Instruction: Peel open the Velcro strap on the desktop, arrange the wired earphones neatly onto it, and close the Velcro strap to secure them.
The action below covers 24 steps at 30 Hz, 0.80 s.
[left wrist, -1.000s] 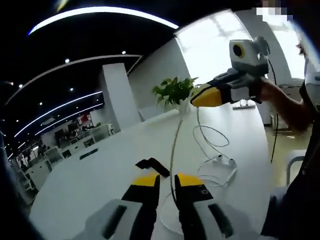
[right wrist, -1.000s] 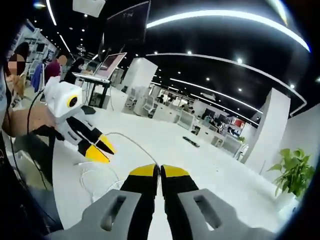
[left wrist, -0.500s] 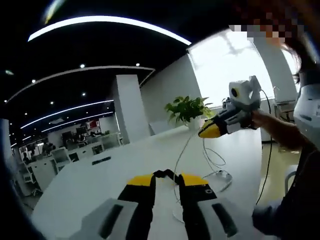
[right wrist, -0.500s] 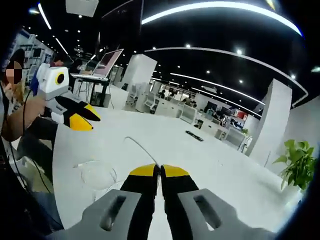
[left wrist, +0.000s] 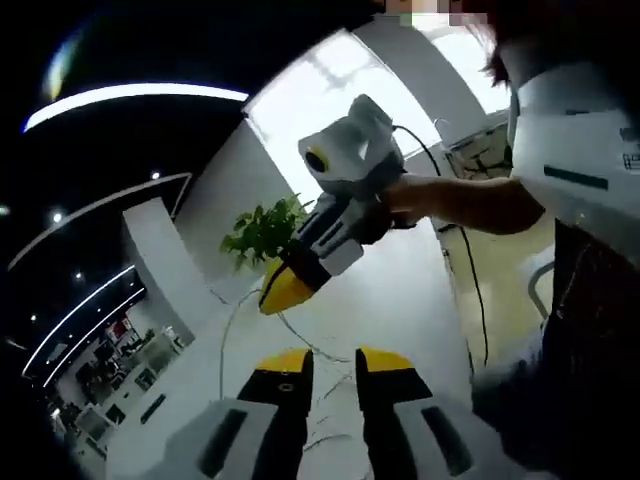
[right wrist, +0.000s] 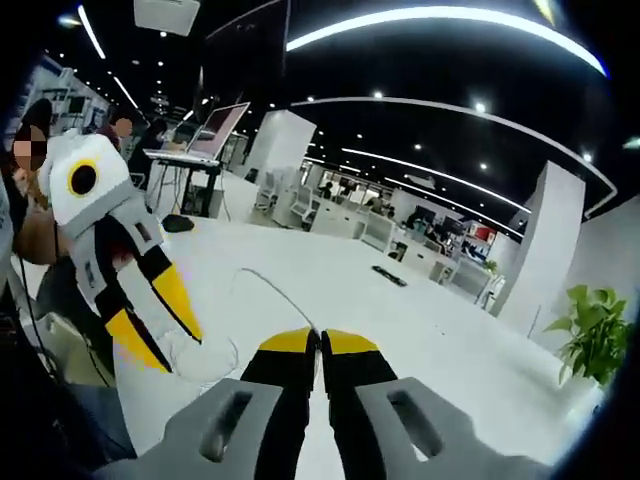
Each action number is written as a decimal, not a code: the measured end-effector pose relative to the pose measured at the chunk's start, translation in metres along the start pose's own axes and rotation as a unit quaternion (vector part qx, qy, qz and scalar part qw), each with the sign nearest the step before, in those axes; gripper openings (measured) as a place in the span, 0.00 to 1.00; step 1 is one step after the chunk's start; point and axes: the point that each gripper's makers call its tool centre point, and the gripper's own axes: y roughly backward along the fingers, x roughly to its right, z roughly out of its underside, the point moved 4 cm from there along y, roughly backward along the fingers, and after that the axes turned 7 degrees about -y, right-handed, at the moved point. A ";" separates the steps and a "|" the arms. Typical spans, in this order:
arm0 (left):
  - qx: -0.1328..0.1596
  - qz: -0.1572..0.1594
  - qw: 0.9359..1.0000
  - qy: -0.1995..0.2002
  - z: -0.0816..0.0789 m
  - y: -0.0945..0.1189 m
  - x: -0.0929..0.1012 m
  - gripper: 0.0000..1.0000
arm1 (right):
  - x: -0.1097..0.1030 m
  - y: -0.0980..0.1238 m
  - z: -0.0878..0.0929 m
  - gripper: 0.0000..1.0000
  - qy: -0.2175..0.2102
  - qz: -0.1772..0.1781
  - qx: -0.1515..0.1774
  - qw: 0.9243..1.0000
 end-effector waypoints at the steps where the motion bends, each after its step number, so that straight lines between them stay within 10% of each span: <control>1: -0.001 0.003 1.000 0.009 0.000 -0.004 -0.001 0.19 | 0.000 0.001 0.000 0.06 -0.001 0.001 0.000 1.000; 7: 0.029 -0.005 0.994 0.106 -0.012 -0.025 -0.011 0.19 | 0.001 0.006 0.006 0.06 0.003 0.007 -0.006 1.000; 18: -0.058 -0.023 0.981 0.183 0.035 -0.034 -0.018 0.15 | -0.005 0.019 -0.001 0.06 -0.013 -0.002 0.012 1.000; 24: -0.082 0.014 0.963 0.257 0.050 -0.026 0.006 0.15 | -0.009 0.027 -0.011 0.06 0.001 0.000 0.025 1.000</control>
